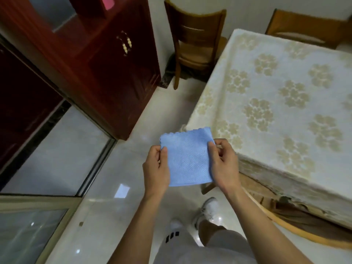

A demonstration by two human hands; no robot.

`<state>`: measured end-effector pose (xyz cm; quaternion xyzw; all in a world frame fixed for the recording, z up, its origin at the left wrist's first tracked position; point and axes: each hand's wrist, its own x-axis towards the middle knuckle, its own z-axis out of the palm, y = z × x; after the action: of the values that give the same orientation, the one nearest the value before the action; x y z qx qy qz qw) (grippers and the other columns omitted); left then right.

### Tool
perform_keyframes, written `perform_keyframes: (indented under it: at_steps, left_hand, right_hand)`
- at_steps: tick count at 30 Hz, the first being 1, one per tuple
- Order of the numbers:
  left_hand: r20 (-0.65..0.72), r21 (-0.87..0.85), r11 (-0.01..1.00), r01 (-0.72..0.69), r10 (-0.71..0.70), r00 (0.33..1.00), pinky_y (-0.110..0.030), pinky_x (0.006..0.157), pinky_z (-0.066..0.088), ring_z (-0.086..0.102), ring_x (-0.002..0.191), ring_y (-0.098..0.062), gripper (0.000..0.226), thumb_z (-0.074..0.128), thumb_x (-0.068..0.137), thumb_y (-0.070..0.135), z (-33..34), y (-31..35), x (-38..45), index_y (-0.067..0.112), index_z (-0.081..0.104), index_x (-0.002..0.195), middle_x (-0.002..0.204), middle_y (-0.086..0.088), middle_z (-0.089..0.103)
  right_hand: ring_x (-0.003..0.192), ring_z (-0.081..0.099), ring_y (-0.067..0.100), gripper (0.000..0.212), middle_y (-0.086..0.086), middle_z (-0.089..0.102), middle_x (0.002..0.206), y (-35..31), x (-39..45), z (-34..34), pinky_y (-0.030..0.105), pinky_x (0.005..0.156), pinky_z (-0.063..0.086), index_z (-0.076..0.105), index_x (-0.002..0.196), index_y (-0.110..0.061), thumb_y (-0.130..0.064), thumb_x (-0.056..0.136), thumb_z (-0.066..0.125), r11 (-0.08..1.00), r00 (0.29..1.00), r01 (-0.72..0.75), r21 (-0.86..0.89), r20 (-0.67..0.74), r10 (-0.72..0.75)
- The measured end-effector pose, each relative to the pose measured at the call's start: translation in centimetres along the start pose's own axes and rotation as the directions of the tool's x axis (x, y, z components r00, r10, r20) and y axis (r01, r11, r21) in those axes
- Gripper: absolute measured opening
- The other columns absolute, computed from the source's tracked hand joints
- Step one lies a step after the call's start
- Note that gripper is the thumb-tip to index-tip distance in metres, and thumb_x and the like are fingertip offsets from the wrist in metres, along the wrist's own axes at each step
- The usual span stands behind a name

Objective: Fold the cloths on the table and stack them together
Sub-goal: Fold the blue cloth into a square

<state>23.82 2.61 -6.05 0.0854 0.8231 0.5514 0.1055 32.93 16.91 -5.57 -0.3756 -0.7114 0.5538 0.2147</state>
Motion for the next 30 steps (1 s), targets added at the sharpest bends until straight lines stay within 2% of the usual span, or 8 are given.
perform_keyframes:
  at_steps: [3, 6, 10, 17, 21, 23, 27, 30]
  left_hand:
    - [0.061, 0.002, 1.0, -0.012, 0.012, 0.998, -0.02, 0.05, 0.029, 0.035, 0.051, -0.004, 0.028, 0.05, 0.102, 0.024, 3.6, 1.2, 1.4, 0.022, 0.047, 0.075, 0.053, 0.012, 0.042]
    - [0.114, -0.01, 1.0, -0.008, 0.009, 0.993, -0.02, 0.05, 0.028, 0.032, 0.052, -0.004, 0.027, 0.051, 0.102, 0.024, 7.2, 2.1, 2.7, 0.018, 0.047, 0.076, 0.054, 0.012, 0.04]
    - [0.156, 0.007, 1.0, -0.014, 0.012, 0.988, -0.023, 0.052, 0.029, 0.033, 0.052, -0.005, 0.028, 0.051, 0.102, 0.024, 11.5, 3.3, 4.3, 0.022, 0.046, 0.075, 0.054, 0.014, 0.04]
    - [0.209, 0.088, 0.994, -0.059, 0.039, 0.977, -0.035, 0.057, 0.032, 0.035, 0.053, -0.007, 0.032, 0.049, 0.102, 0.025, 17.3, 5.2, 6.7, 0.023, 0.041, 0.072, 0.055, 0.013, 0.042]
    - [0.26, 0.124, 0.989, -0.08, 0.046, 0.965, -0.035, 0.056, 0.032, 0.036, 0.052, -0.007, 0.029, 0.049, 0.102, 0.025, 20.0, 5.6, 8.1, 0.02, 0.044, 0.074, 0.058, 0.007, 0.039]
    - [0.295, 0.142, 0.985, -0.098, 0.053, 0.954, -0.034, 0.056, 0.031, 0.037, 0.052, -0.007, 0.03, 0.049, 0.102, 0.026, 21.2, 5.6, 9.0, 0.022, 0.042, 0.073, 0.059, 0.006, 0.039]
    - [0.354, 0.147, 0.977, -0.152, 0.091, 0.931, -0.035, 0.056, 0.035, 0.04, 0.054, -0.006, 0.027, 0.048, 0.102, 0.032, 23.6, 4.7, 11.1, 0.017, 0.047, 0.08, 0.061, 0.004, 0.045]
    - [0.387, 0.167, 0.972, -0.168, 0.092, 0.917, -0.041, 0.058, 0.042, 0.041, 0.055, -0.009, 0.024, 0.048, 0.101, 0.033, 25.2, 4.0, 12.5, 0.016, 0.05, 0.084, 0.065, -0.007, 0.052]
  right_hand:
    - [0.052, 0.041, 0.008, 0.014, 0.014, 0.053, 0.064, 0.7, 2.1, -2.4, 0.027, 0.051, 0.031, 0.058, 0.091, -0.021, -0.028, 0.102, 0.054, 1.0, 0.997, -0.028, -0.006, -0.066, 0.027]
    - [0.051, 0.041, 0.009, 0.012, 0.015, 0.056, 0.064, 1.7, 4.6, -4.7, 0.03, 0.052, 0.031, 0.058, 0.092, -0.026, -0.032, 0.101, 0.053, 0.998, 0.992, -0.057, -0.024, -0.113, 0.054]
    - [0.049, 0.038, 0.008, 0.012, 0.019, 0.053, 0.064, 3.0, 7.9, -7.4, 0.027, 0.05, 0.027, 0.058, 0.093, -0.025, -0.031, 0.102, 0.053, 0.997, 0.986, -0.076, -0.028, -0.152, 0.071]
    - [0.047, 0.037, 0.008, 0.011, -0.001, 0.043, 0.053, 4.8, 12.5, -10.9, 0.027, 0.049, 0.026, 0.058, 0.094, -0.023, -0.029, 0.102, 0.053, 0.994, 0.974, -0.105, -0.013, -0.201, 0.101]
    - [0.049, 0.039, 0.008, 0.01, 0.016, 0.053, 0.061, 5.7, 14.3, -12.2, 0.024, 0.049, 0.027, 0.058, 0.096, -0.021, -0.027, 0.102, 0.052, 0.989, 0.965, -0.149, -0.006, -0.22, 0.144]
    - [0.05, 0.04, 0.01, 0.01, 0.018, 0.057, 0.065, 6.3, 15.2, -12.5, 0.024, 0.048, 0.027, 0.057, 0.096, -0.022, -0.028, 0.102, 0.052, 0.985, 0.957, -0.175, 0.005, -0.236, 0.171]
    - [0.053, 0.047, 0.011, 0.013, 0.013, 0.06, 0.068, 7.9, 16.8, -12.5, 0.029, 0.051, 0.032, 0.054, 0.093, -0.025, -0.034, 0.102, 0.052, 0.974, 0.936, -0.228, 0.0, -0.275, 0.219]
    - [0.053, 0.049, 0.006, 0.014, 0.004, 0.056, 0.063, 9.1, 17.9, -12.4, 0.025, 0.051, 0.031, 0.052, 0.092, -0.022, -0.031, 0.103, 0.05, 0.967, 0.922, -0.249, -0.043, -0.317, 0.224]
